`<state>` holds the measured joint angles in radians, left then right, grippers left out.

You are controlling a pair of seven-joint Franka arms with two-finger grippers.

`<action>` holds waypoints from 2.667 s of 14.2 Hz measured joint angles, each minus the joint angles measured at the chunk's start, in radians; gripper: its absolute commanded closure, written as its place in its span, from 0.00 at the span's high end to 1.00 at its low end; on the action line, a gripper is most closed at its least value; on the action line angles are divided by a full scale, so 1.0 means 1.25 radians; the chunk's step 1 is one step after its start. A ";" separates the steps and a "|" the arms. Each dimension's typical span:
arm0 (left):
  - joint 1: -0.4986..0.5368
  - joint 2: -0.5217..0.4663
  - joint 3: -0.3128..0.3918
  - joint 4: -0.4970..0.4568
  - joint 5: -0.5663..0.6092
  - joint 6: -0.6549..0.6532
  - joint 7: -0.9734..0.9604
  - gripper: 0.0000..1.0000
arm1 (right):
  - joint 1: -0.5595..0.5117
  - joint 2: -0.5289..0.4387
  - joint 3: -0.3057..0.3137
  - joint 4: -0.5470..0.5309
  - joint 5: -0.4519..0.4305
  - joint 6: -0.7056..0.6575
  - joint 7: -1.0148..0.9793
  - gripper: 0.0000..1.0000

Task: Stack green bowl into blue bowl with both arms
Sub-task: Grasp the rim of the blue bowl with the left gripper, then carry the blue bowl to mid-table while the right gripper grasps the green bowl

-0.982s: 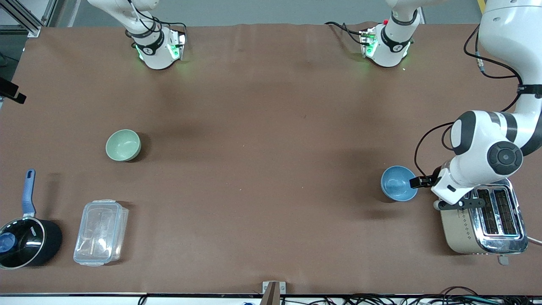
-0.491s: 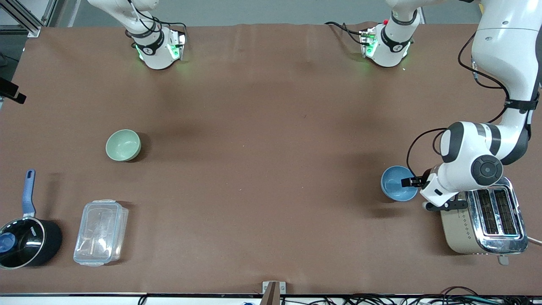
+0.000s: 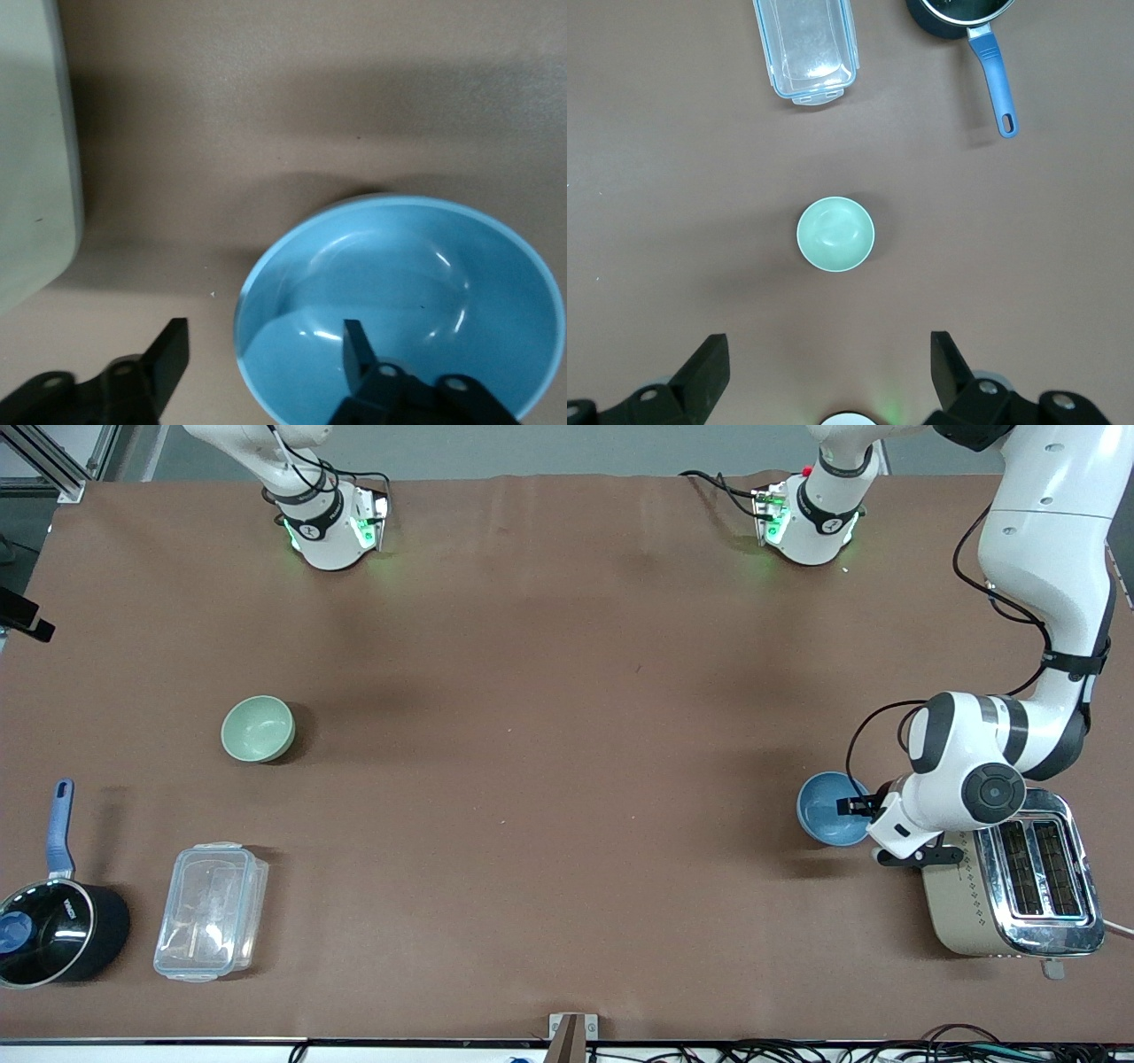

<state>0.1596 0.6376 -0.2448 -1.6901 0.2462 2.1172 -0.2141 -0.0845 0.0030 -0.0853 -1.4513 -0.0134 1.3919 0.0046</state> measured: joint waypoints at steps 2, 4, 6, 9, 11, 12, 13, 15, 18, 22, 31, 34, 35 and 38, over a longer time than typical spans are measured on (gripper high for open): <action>0.000 0.001 0.000 0.000 0.000 0.000 0.000 0.19 | 0.000 0.000 0.001 0.000 0.000 -0.002 -0.001 1.00; 0.000 0.001 0.000 0.000 0.000 0.000 0.000 0.08 | -0.002 0.000 0.000 -0.002 0.000 -0.002 -0.005 1.00; 0.000 0.002 0.000 0.000 0.000 0.000 0.000 0.02 | -0.006 0.003 -0.001 -0.019 0.000 0.008 -0.009 1.00; -0.001 -0.005 -0.006 0.006 0.000 -0.007 0.000 0.00 | -0.006 0.007 0.000 -0.108 0.001 0.088 -0.011 1.00; -0.001 -0.014 -0.024 0.012 0.000 -0.037 0.000 0.00 | -0.006 0.008 0.000 -0.188 0.001 0.158 -0.013 1.00; 0.000 -0.018 -0.045 0.016 0.000 -0.062 -0.003 0.00 | -0.008 0.007 -0.001 -0.225 0.001 0.190 -0.018 1.00; -0.001 -0.024 -0.068 0.020 -0.001 -0.085 -0.014 0.00 | -0.012 0.007 -0.001 -0.262 0.001 0.222 -0.027 0.99; -0.004 -0.042 -0.112 0.028 -0.011 -0.121 -0.047 0.00 | -0.021 0.006 -0.001 -0.339 0.001 0.298 -0.040 0.99; -0.004 -0.063 -0.174 0.039 -0.063 -0.159 -0.089 0.00 | -0.030 0.007 -0.002 -0.471 0.001 0.438 -0.047 0.99; -0.028 -0.063 -0.260 0.058 -0.104 -0.166 -0.192 0.00 | -0.032 0.033 -0.001 -0.601 0.001 0.629 -0.059 0.99; -0.297 0.060 -0.266 0.159 -0.103 0.011 -0.439 0.00 | -0.035 0.196 -0.001 -0.622 0.001 0.724 -0.106 0.99; -0.401 0.091 -0.192 0.165 -0.103 0.102 -0.491 0.01 | -0.045 0.220 -0.001 -0.624 0.001 0.724 -0.115 0.98; -0.451 0.099 -0.150 0.173 -0.103 0.113 -0.512 0.01 | -0.048 0.225 -0.001 -0.626 0.001 0.725 -0.118 0.98; -0.572 0.142 -0.069 0.223 -0.103 0.118 -0.594 0.01 | -0.051 0.236 -0.001 -0.640 0.001 0.732 -0.119 0.98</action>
<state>-0.5559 0.8157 -0.3307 -1.4113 0.1173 2.2652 -0.9560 -0.1481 0.2976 -0.0865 -2.2508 -0.0127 2.3075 -0.1447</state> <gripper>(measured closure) 0.952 0.022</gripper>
